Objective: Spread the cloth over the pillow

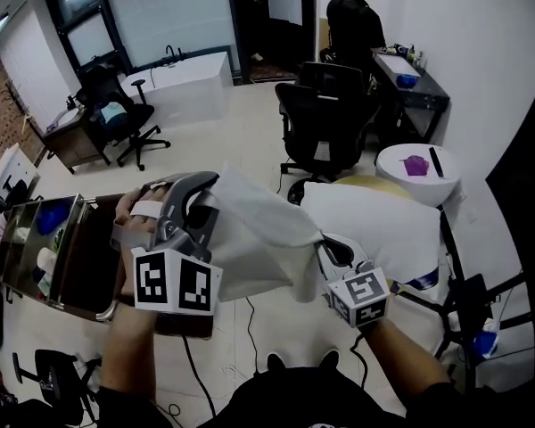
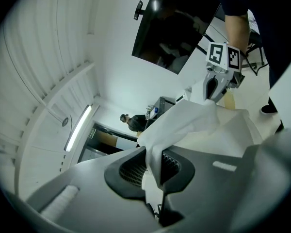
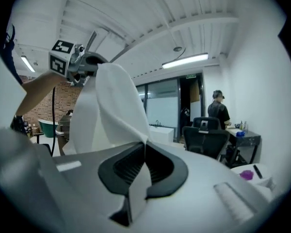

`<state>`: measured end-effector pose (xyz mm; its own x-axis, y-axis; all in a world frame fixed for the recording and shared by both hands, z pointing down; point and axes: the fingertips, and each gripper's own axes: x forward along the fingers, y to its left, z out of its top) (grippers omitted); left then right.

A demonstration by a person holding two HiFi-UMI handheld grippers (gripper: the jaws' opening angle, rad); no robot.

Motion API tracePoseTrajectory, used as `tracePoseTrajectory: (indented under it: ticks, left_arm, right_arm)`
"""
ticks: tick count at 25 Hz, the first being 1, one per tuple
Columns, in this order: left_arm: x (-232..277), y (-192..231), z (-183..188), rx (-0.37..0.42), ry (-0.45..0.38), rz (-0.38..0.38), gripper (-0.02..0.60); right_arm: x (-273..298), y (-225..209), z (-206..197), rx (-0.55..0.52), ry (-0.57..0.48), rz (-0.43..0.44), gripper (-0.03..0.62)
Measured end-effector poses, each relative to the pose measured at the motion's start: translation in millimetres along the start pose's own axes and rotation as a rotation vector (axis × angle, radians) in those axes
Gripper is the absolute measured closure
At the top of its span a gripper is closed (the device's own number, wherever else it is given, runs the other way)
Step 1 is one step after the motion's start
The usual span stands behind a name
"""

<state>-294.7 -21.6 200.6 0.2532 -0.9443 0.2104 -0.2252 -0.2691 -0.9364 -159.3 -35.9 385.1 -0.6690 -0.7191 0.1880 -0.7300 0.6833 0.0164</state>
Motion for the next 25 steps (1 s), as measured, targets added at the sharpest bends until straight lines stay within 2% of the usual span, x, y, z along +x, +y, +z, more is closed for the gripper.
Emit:
tracePoseTrajectory:
  ticks: [6, 12, 18, 21, 25]
  left_arm:
    - [32.2, 9.0, 39.7, 0.004, -0.025, -0.003, 0.580]
    - [70.5, 16.5, 78.1, 0.059, -0.036, 0.011, 0.580]
    - [106.6, 36.8, 117.8, 0.059, -0.047, 0.040, 0.580]
    - [130.3, 43.0, 134.4, 0.052, -0.061, 0.046, 0.580]
    - [170.3, 38.5, 152.9, 0.040, -0.089, 0.013, 0.580]
  right_arm:
    - [-57.2, -89.1, 54.8, -0.081, -0.101, -0.127, 0.585]
    - [-95.2, -154.6, 93.8, -0.141, -0.162, -0.185, 0.585]
    - [-125.8, -206.5, 132.7, -0.188, -0.221, -0.224, 0.583]
    - [-136.0, -235.6, 148.3, -0.222, -0.234, -0.257, 0.583]
    - [-140.4, -278.3, 152.3, -0.247, -0.210, -0.312, 0.583]
